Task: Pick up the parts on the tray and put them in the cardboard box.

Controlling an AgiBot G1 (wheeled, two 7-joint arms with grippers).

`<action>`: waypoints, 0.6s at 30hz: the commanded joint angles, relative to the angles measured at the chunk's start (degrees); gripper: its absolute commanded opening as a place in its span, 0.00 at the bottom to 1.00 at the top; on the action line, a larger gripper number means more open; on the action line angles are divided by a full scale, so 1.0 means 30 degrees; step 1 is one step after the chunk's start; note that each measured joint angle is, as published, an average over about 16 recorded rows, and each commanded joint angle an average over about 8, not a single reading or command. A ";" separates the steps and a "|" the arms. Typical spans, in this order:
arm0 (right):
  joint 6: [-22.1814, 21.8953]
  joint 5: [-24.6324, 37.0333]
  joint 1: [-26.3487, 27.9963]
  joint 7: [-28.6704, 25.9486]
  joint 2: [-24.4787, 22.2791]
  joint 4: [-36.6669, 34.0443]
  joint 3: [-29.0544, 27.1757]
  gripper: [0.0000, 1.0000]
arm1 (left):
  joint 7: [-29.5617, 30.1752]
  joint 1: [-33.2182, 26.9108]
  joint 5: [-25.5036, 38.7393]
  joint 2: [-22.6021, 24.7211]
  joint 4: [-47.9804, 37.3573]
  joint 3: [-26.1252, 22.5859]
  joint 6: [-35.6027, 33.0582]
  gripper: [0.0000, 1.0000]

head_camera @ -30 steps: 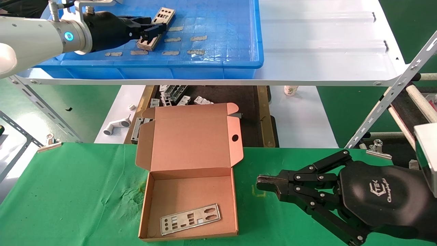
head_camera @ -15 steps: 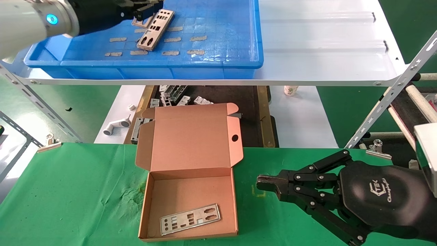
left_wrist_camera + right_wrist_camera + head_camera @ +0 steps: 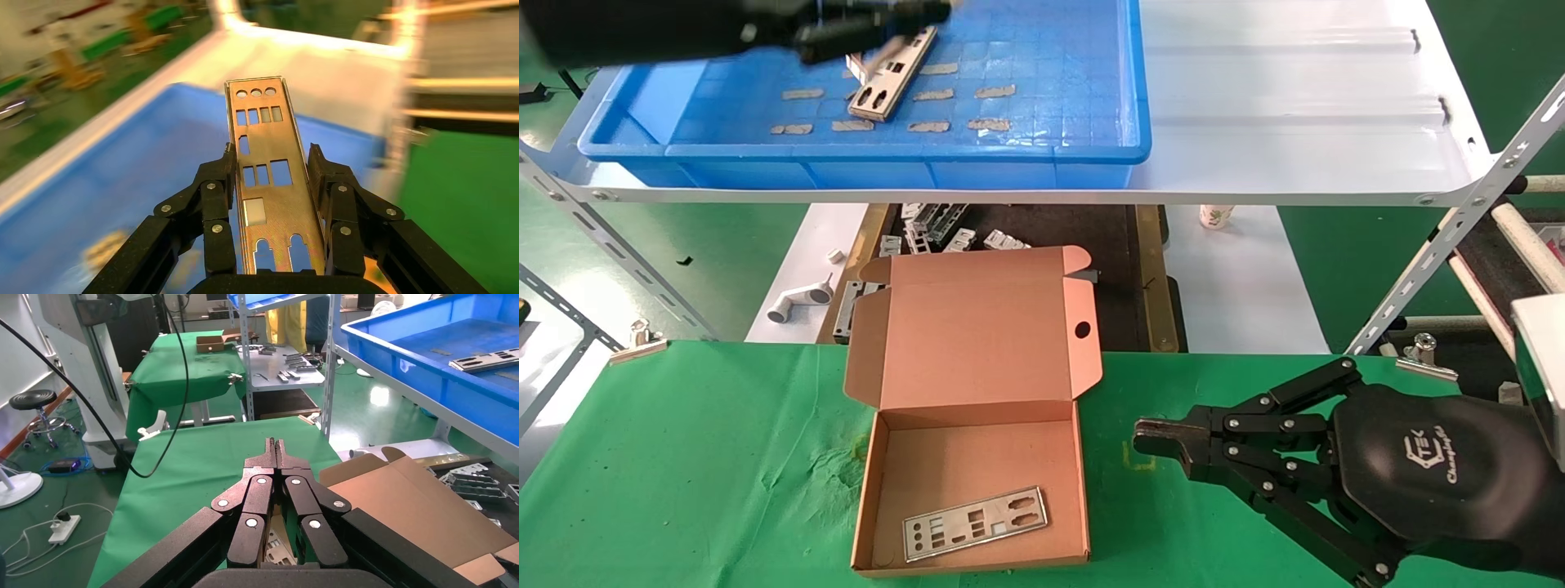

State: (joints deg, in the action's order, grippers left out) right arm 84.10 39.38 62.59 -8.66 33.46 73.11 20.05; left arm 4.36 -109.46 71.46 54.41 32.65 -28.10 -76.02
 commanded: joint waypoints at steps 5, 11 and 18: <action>-0.0001 -0.0001 0.0001 0.0001 -0.0001 0.0000 0.0002 0.00 | -0.0038 0.1012 -0.1198 -0.1359 0.3262 0.0064 -0.3518 0.00; -0.0002 -0.0003 0.0001 0.0002 -0.0002 0.0000 0.0004 0.00 | -0.0199 0.2550 -0.1739 -0.2209 0.6021 -0.0899 -0.4867 0.00; -0.0003 -0.0004 0.0002 0.0003 -0.0002 0.0000 0.0006 0.00 | -0.0507 0.4530 -0.1104 -0.2619 0.7615 -0.2935 -0.4492 0.00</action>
State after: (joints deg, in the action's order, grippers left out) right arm 84.09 39.37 62.60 -8.65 33.45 73.11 20.07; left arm 2.16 -95.99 68.79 47.10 54.67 -36.46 -89.27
